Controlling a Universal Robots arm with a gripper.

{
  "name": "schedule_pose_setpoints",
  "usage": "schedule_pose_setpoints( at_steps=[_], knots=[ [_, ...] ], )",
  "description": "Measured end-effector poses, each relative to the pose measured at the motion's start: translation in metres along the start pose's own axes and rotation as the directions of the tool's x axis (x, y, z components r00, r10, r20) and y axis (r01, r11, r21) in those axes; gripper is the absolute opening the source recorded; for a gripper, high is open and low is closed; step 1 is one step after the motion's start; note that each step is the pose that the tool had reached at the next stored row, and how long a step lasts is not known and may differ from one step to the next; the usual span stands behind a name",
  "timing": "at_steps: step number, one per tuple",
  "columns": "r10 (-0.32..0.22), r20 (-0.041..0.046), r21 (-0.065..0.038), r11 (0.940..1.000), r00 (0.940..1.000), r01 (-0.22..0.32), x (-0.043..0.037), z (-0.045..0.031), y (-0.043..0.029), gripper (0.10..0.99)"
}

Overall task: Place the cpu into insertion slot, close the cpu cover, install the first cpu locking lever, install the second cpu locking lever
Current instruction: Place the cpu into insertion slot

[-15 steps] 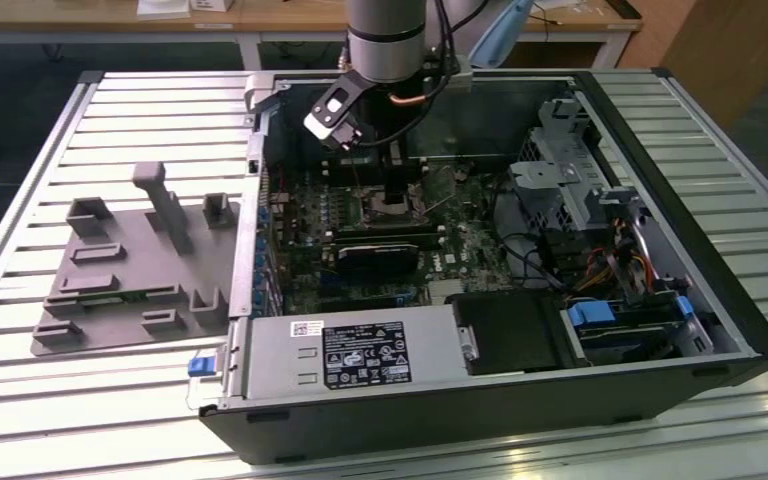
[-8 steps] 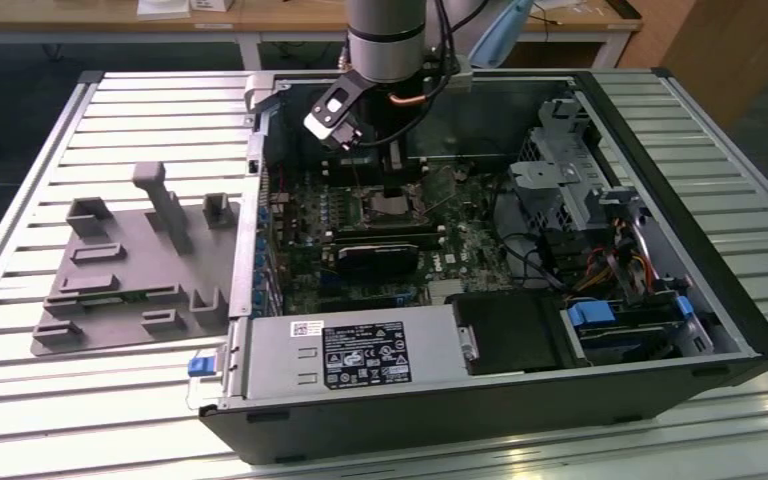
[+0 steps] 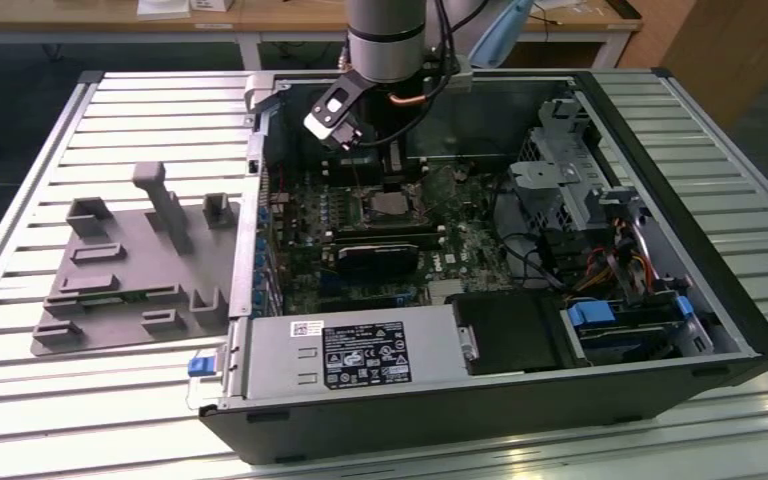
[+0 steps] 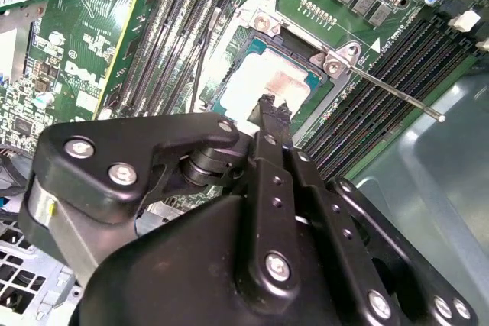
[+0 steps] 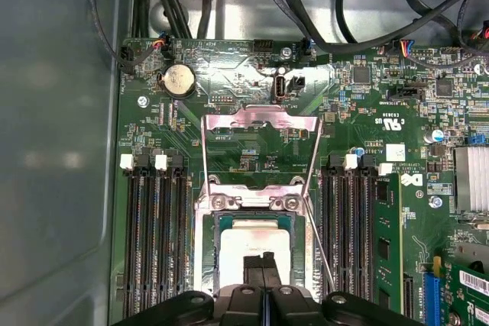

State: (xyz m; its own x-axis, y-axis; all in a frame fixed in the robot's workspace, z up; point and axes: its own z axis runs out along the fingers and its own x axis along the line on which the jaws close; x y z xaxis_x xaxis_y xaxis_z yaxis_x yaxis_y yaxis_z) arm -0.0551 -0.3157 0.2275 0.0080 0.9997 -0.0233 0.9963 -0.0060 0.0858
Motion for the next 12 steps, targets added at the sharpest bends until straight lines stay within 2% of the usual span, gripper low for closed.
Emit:
schedule_pose_setpoints(
  at_steps=[8,12],
  knots=[
    [0.000,0.0000,0.000,1.0000,1.0000,0.000,0.0000,-0.0001,0.0000,0.102],
    [0.000,0.0001,0.000,1.0000,1.0000,0.000,-0.0001,-0.0057,0.0005,0.102]
  ],
)
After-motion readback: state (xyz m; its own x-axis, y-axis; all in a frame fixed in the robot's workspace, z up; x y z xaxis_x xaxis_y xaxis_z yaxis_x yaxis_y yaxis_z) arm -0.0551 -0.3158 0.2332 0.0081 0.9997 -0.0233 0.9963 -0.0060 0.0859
